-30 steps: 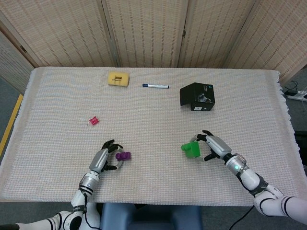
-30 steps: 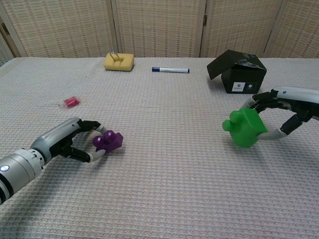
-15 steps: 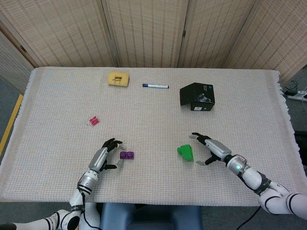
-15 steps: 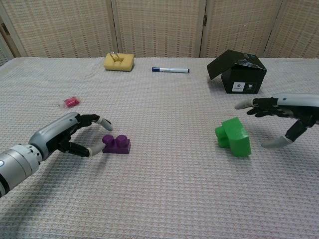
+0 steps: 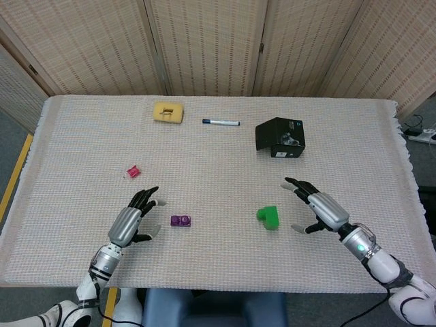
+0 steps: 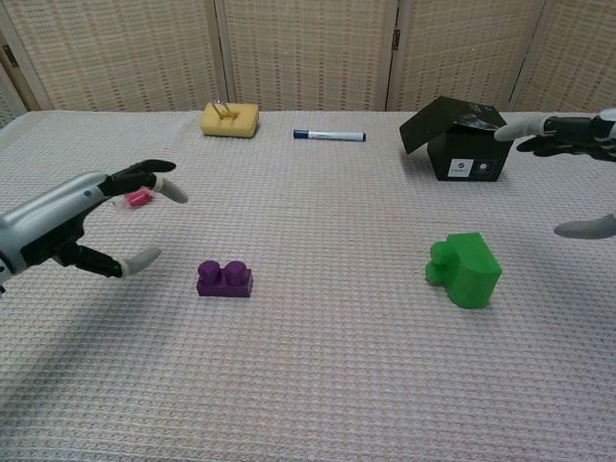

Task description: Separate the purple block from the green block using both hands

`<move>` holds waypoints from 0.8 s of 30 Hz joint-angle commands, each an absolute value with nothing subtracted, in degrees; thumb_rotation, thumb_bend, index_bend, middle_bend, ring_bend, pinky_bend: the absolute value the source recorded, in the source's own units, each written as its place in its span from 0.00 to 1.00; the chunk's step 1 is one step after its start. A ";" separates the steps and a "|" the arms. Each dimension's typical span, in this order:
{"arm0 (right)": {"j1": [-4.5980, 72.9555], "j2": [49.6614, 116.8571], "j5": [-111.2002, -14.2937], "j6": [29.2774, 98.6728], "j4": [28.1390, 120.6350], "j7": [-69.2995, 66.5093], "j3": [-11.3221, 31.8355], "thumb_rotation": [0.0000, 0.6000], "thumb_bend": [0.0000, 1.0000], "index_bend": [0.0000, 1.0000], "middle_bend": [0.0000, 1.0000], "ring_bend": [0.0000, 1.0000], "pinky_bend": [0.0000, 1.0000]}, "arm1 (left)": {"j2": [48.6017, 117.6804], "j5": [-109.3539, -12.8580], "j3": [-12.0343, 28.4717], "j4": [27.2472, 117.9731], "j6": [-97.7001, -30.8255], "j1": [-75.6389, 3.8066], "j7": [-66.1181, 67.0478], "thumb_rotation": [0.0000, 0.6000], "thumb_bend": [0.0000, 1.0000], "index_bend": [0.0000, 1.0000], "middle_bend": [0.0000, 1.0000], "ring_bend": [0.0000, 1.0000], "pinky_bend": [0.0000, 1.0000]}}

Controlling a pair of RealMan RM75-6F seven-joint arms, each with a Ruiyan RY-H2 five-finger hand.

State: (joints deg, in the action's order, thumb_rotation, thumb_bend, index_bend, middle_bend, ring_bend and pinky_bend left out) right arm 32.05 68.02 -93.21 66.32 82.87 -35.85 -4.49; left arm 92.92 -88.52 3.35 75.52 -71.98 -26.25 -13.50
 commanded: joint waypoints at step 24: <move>6.77 64.18 -90.29 89.94 93.35 5.83 -4.77 1.00 0.30 0.00 0.00 0.00 0.00 | 70.37 -90.87 -5.33 90.88 -87.79 -8.42 15.13 1.00 0.43 0.03 0.00 0.00 0.00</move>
State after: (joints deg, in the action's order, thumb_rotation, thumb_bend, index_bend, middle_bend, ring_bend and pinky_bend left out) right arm 6.79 63.97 -90.03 90.16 93.37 5.62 -4.95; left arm 70.12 -91.36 -5.62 90.77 -88.49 -8.86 13.09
